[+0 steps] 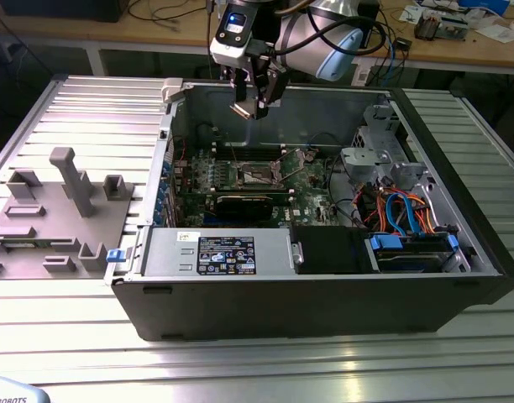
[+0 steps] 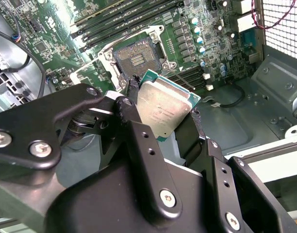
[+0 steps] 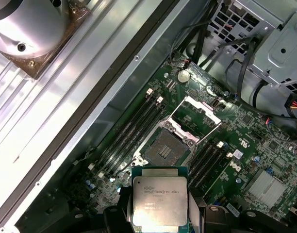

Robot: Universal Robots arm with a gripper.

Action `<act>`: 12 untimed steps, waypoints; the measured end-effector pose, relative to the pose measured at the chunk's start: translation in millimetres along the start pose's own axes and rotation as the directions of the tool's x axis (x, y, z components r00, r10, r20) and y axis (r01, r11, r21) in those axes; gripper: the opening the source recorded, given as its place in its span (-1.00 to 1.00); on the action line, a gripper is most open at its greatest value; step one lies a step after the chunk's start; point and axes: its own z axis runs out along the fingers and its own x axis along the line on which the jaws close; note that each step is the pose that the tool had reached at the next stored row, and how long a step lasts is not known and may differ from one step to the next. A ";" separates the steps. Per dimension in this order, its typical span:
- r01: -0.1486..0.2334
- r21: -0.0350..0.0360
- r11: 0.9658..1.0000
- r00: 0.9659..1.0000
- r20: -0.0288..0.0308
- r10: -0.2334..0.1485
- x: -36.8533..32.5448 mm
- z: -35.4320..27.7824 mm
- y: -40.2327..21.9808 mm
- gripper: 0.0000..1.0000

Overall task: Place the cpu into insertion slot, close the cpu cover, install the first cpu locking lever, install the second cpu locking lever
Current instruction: 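Place the cpu into insertion slot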

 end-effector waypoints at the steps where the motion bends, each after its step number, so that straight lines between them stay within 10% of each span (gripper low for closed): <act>1: -0.001 0.000 1.000 1.000 0.000 0.001 0.0 0.0 0.0 0.09; 12: -0.007 0.000 1.000 1.000 0.000 0.007 0.0 0.0 0.0 0.09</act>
